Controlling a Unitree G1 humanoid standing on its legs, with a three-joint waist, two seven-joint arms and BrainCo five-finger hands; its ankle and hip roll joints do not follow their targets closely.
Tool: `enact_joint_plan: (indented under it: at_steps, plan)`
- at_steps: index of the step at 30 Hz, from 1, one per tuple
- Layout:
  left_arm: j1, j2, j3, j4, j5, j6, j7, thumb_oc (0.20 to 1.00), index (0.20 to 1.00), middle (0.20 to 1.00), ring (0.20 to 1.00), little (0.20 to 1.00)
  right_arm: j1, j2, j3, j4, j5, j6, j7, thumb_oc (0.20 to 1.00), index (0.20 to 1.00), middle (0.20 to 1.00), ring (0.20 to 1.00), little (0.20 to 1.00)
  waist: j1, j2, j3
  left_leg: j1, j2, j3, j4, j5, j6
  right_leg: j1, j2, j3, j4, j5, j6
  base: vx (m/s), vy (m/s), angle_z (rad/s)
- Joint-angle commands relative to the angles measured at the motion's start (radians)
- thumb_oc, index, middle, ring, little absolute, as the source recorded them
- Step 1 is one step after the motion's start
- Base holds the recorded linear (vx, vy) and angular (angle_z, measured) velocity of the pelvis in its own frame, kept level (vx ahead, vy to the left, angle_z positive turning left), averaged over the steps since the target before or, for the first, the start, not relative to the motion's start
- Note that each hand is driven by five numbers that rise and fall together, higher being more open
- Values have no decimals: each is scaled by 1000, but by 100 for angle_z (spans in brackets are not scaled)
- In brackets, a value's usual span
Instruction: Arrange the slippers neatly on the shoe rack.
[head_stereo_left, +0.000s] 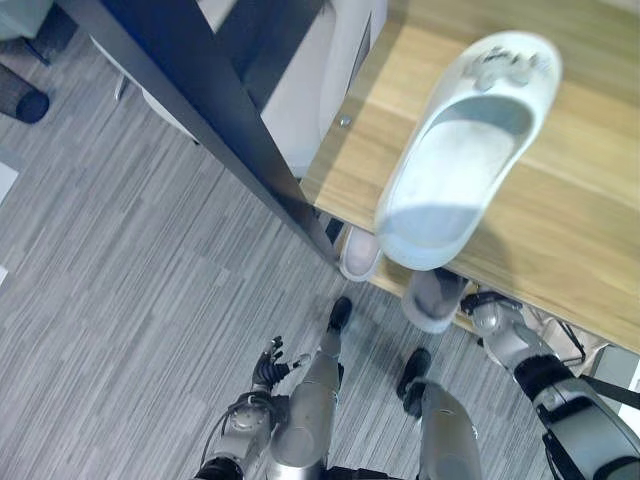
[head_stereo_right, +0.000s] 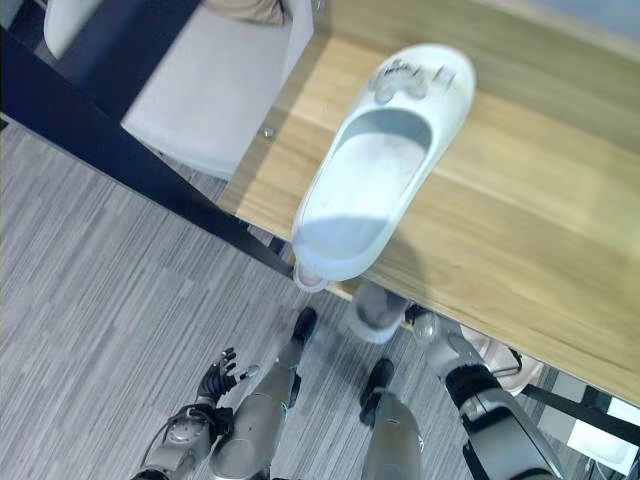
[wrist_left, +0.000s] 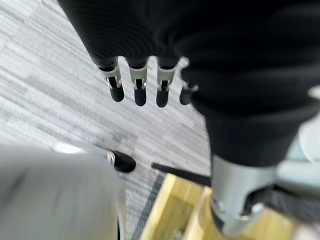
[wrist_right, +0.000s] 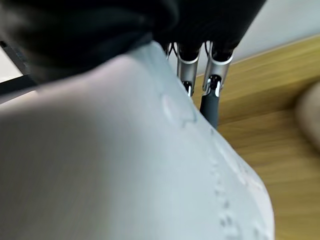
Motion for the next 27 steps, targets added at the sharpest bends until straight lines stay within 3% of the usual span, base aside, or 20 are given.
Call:
enact_joint_plan:
  at_steps: [1, 4, 12, 15, 16, 21, 22, 27]
  plan:
    - [-12, 10, -14, -81, -55, -68, 33, 1000, 1000, 1000, 1000, 1000, -55, -71, 34, -12, -24, 14, -76, 200, 200, 200, 200, 200, 19, -28, -39, -75, -52, 23, 204, -197, 46, -71, -9, 27, -117, 79, 2, -92, 72, 5]
    - [-35, 21, -31, -131, -62, -81, 38, 1000, 1000, 1000, 1000, 1000, -121, -106, 64, 41, -28, 15, -98, 200, 200, 200, 200, 200, 26, -25, -29, -156, -74, 24, 298, -251, 56, -154, -31, 54, -6, 22, 2, -15, 20, 15]
    - [-30, 59, -50, -226, -95, -105, 22, 1000, 1000, 1000, 1000, 1000, -250, -206, 176, 164, -56, 21, -125, 200, 200, 200, 200, 200, 38, -16, -42, -312, -105, 24, 390, -266, 63, -329, -55, 87, 131, -18, -14, -29, 39, 8]
    - [-27, 79, -61, -301, -111, -111, 19, 1000, 1000, 1000, 1000, 1000, -271, -210, 207, 188, -60, 26, -125, 200, 200, 200, 200, 200, 44, -16, -43, -345, -112, 28, 419, -274, 69, -365, -59, 100, 162, -26, -18, 0, 3, -1]
    - [8, 107, -56, -397, -115, -105, 7, 1000, 1000, 1000, 1000, 1000, -269, -217, 225, 175, -72, 24, -119, 200, 200, 200, 200, 200, 52, -5, -42, -369, -122, 24, 450, -284, 72, -386, -68, 101, 194, -39, -19, 0, 0, 0]
    - [70, 138, -52, -445, -124, -98, -23, 1000, 1000, 1000, 1000, 1000, -251, -190, 236, 161, -90, 18, -96, 200, 200, 200, 200, 200, 58, 4, -56, -397, -131, 26, 477, -298, 74, -419, -79, 111, 234, -62, -22, 7, 6, 3]
    - [70, 145, -58, -455, -123, -98, -32, 1000, 1000, 1000, 1000, 1000, -248, -156, 254, 182, -98, 20, -70, 1000, 1000, 1000, 1000, 1000, 61, 5, -59, -398, -133, 28, 482, -302, 75, -422, -81, 112, 239, -64, -23, 24, 12, -23]
    - [62, 136, -62, -412, -116, -98, -38, 1000, 1000, 1000, 1000, 1000, -266, -44, 294, 282, -138, 58, -11, 1000, 1000, 1000, 1000, 1000, 63, -1, -64, -378, -132, 26, 466, -301, 76, -402, -80, 108, 223, -63, -24, 22, 14, 8]
